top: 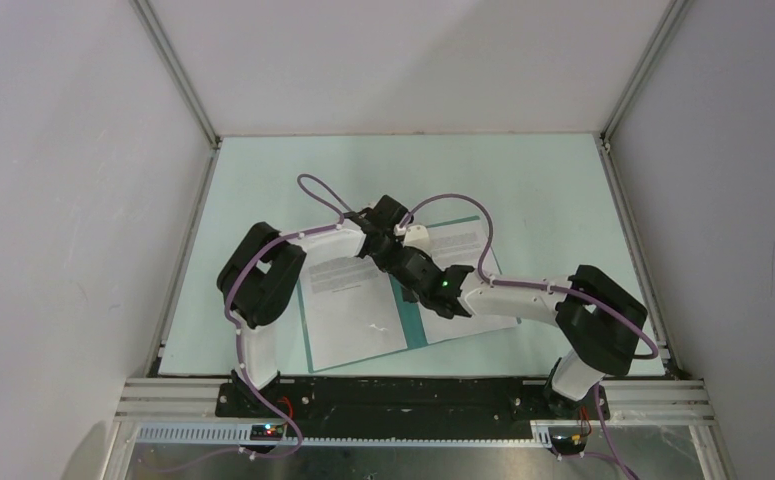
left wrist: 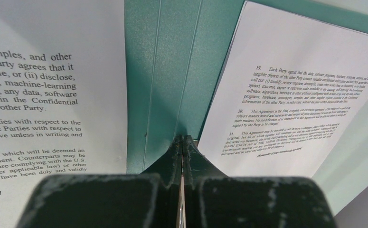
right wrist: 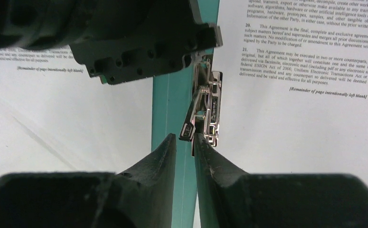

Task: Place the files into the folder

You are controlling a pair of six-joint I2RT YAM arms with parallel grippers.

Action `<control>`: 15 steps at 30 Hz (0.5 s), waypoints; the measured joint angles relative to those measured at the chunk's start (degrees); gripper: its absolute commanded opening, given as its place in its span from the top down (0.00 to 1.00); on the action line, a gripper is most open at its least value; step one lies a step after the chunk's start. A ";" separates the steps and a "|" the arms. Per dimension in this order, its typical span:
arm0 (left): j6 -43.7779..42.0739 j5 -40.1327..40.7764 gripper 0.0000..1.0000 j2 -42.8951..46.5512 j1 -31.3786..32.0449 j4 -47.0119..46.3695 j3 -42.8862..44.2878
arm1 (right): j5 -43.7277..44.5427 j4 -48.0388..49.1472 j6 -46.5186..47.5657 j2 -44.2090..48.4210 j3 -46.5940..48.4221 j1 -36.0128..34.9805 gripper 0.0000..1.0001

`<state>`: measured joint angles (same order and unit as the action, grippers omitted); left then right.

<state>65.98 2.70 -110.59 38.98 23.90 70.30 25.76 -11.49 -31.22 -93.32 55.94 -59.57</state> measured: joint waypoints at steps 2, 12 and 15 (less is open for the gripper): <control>0.00 -0.11 1.00 0.00 -0.07 0.00 0.00 | 0.04 -0.92 0.00 -0.04 0.00 -0.24 0.75; 0.00 -1.22 1.00 -0.11 -0.55 0.00 0.00 | 0.74 -3.93 -0.04 -0.79 0.00 -0.74 0.73; -0.02 -1.40 1.00 -0.11 -0.63 0.02 0.00 | 0.04 -3.72 -0.09 -0.59 -0.02 -0.72 0.71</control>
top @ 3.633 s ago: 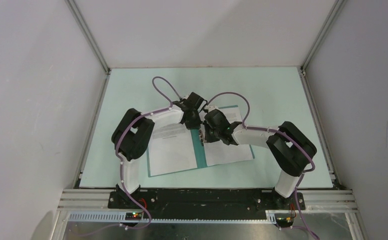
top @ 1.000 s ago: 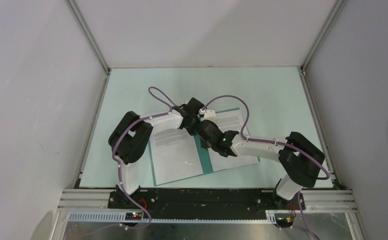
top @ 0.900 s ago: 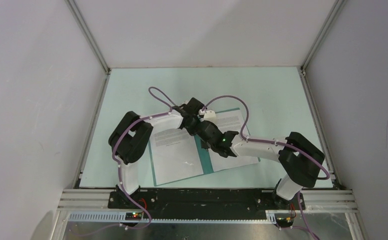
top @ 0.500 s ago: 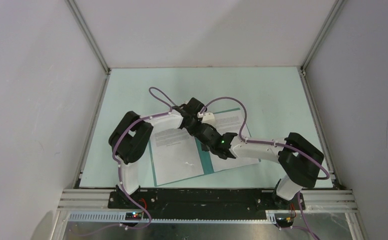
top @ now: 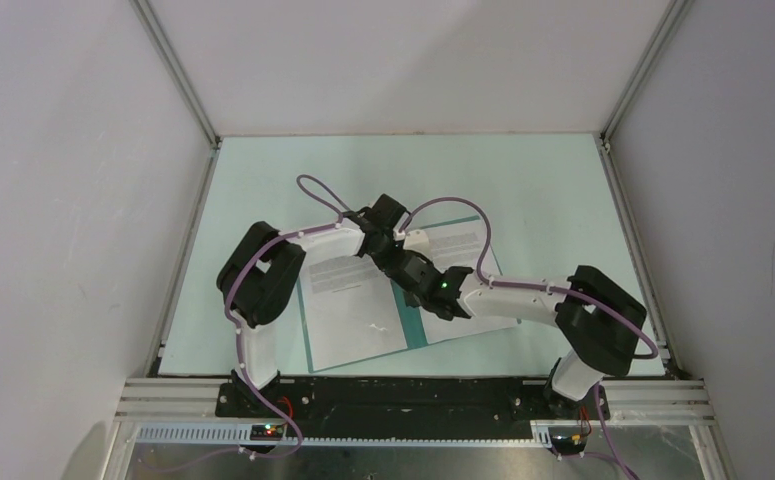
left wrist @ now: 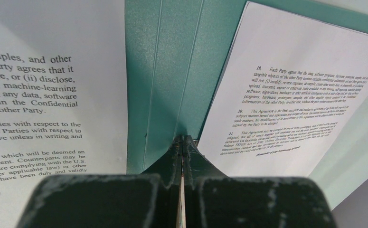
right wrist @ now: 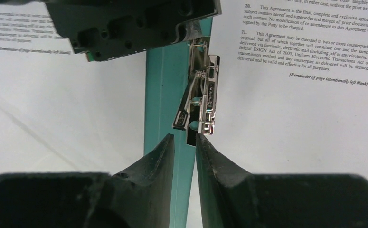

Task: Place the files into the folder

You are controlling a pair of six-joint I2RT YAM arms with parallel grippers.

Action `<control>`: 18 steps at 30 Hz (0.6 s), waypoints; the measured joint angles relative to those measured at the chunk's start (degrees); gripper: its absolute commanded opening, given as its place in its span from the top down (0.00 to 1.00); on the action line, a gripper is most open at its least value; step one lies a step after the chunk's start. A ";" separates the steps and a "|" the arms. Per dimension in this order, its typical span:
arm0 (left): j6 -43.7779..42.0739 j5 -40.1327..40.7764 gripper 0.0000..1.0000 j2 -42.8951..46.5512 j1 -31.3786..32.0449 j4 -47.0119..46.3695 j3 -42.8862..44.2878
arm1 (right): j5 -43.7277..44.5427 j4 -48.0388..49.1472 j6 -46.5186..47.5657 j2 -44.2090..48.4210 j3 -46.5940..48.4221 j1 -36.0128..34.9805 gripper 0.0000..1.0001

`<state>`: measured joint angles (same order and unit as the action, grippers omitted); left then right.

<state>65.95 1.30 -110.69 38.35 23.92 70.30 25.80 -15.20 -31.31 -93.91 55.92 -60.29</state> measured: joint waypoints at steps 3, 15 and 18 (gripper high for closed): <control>-0.02 -0.04 1.00 -0.02 -0.02 -0.02 0.00 | -1.31 0.17 -0.13 1.38 -0.09 0.22 0.69; -0.42 -0.28 1.00 -0.07 -0.11 -0.02 0.02 | -5.14 0.94 -1.90 5.97 -0.09 3.56 0.67; -0.42 -0.44 1.00 -0.15 -0.13 -0.02 0.11 | -5.31 0.92 -2.29 4.94 0.17 4.00 0.67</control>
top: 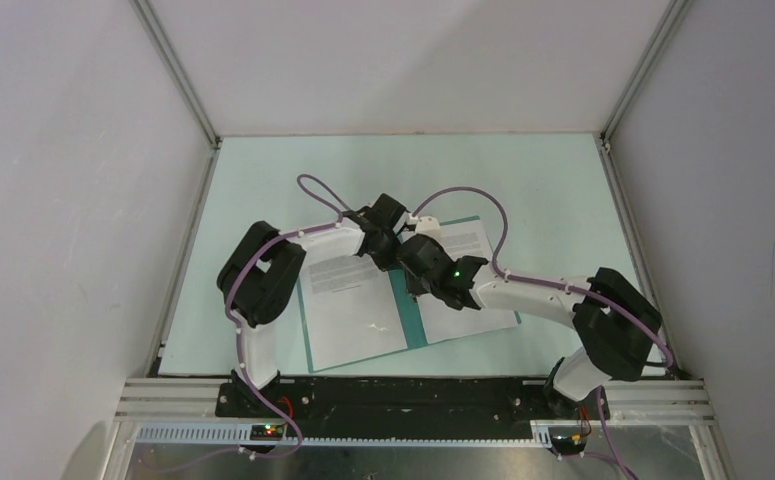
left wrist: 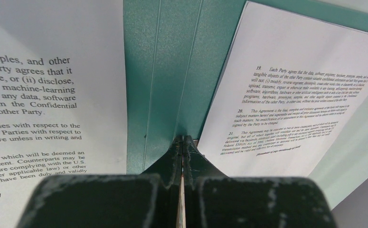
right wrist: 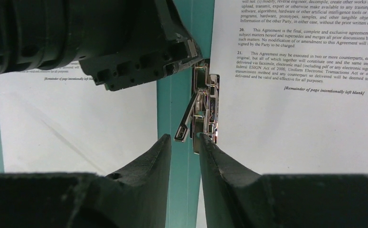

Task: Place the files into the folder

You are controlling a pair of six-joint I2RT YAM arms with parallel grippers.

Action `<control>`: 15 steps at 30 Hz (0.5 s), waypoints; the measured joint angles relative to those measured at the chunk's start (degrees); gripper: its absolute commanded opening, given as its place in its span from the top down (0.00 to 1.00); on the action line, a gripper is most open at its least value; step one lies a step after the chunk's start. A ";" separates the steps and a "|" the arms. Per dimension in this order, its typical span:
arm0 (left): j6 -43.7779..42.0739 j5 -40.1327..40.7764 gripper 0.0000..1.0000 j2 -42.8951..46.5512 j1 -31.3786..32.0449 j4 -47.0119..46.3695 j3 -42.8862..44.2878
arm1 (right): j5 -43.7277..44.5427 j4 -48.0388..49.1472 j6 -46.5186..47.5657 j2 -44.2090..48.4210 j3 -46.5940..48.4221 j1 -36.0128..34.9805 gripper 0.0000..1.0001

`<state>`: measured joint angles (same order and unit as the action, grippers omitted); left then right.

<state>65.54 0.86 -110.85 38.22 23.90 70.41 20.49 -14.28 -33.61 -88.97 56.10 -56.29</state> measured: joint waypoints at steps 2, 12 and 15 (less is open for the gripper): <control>-0.02 -0.04 1.00 -0.13 -0.02 0.11 0.22 | -0.07 -0.07 -0.09 -1.29 0.44 0.15 0.67; -0.02 -0.20 1.00 -0.15 -0.11 0.15 0.22 | -0.44 -0.42 -0.46 -4.15 1.62 0.17 0.74; -0.02 -0.20 1.00 -0.15 -0.11 0.15 0.22 | -0.42 -0.48 -0.48 -4.17 1.68 0.17 0.74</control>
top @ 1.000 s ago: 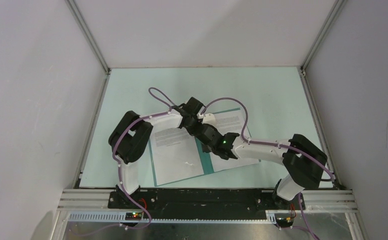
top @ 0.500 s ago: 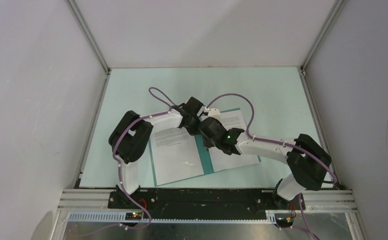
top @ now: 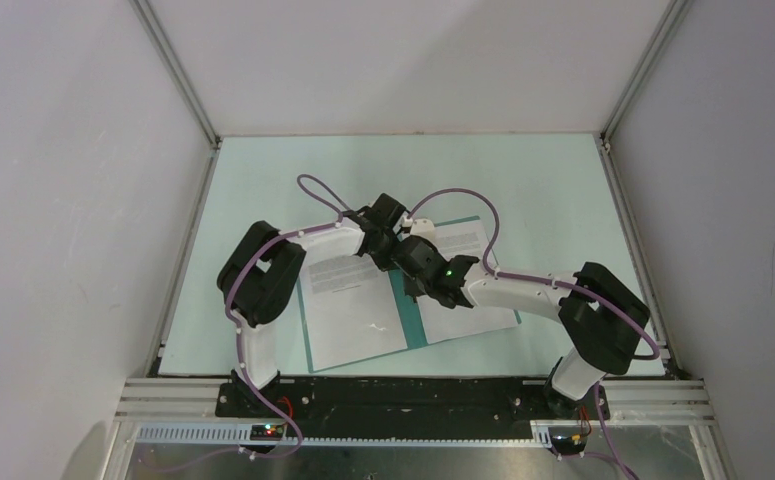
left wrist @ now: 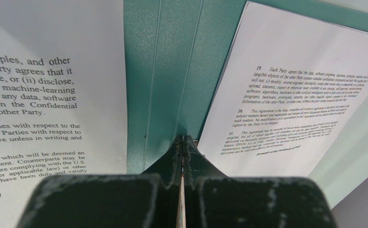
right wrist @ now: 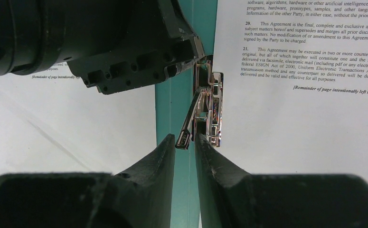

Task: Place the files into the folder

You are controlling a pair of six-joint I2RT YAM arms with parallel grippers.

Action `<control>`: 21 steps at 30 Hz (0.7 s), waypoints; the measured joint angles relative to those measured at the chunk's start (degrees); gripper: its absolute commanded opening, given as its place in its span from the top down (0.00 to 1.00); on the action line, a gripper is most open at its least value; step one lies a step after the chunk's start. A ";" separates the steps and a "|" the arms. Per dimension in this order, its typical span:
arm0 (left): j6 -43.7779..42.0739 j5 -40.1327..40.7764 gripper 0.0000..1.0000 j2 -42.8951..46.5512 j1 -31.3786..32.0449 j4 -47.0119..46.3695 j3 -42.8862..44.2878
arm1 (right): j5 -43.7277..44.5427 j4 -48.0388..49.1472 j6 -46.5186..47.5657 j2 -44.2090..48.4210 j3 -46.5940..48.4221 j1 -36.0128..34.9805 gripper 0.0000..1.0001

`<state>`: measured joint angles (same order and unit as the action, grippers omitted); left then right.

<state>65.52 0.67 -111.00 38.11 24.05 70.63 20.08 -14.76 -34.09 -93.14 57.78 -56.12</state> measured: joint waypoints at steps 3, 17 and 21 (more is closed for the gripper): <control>0.00 -0.02 1.00 0.00 0.00 0.00 0.00 | -0.02 -0.02 0.00 0.00 0.00 0.00 0.74; 0.00 -0.70 1.00 -0.11 -0.26 -0.02 0.00 | -1.07 -0.61 -0.87 0.02 0.22 0.17 0.69; 0.00 -0.90 1.00 -0.15 -0.33 -0.02 0.00 | -1.05 -0.87 -0.98 0.02 1.20 0.28 0.72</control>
<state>65.52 -0.23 -111.15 37.78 24.03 70.63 19.03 -15.64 -35.07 -93.12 58.98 -55.83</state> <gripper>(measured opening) 0.004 0.305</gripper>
